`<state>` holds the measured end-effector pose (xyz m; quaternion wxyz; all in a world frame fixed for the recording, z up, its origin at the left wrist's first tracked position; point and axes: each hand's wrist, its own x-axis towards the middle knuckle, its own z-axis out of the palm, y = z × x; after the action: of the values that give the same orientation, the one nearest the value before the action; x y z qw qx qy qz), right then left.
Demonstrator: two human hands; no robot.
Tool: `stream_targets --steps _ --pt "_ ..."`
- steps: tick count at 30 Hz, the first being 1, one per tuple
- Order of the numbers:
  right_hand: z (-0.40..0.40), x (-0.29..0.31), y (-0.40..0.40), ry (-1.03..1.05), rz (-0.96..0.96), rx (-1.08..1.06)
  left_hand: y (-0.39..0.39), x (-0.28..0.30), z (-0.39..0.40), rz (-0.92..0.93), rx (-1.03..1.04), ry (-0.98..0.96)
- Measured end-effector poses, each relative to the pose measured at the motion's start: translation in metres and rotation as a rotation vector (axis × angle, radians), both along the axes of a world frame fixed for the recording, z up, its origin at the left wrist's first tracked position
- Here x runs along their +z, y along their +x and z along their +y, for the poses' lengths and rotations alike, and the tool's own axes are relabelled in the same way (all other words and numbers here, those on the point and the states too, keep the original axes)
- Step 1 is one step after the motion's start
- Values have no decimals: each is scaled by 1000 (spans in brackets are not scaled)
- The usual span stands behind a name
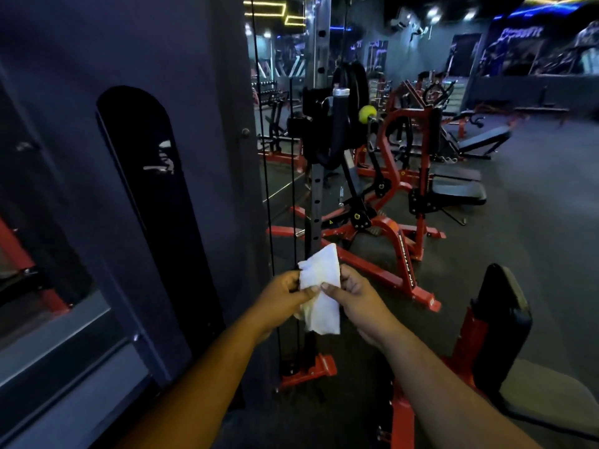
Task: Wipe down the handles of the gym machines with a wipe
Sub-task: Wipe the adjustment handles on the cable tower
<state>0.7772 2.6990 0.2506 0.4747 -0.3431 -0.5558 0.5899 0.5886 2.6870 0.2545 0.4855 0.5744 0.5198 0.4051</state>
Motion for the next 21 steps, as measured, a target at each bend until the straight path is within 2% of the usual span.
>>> stream_targets --steps 5,8,10,12,17,19,21 --pt "59 43 22 192 -53 -98 12 39 53 -176 74 163" --pt "89 60 30 367 -153 -70 10 57 77 -151 40 219" --pt "104 67 32 405 -186 -42 5 64 94 -141 34 196" --pt "115 71 29 370 -171 -39 -2 68 109 -159 4 180" --pt "127 75 4 43 150 -99 -18 75 140 -74 -35 284" --pt "131 77 -10 7 57 -98 -28 77 156 -2 -74 344" --pt "139 80 -24 79 -73 -113 -39 84 170 73 -93 413"
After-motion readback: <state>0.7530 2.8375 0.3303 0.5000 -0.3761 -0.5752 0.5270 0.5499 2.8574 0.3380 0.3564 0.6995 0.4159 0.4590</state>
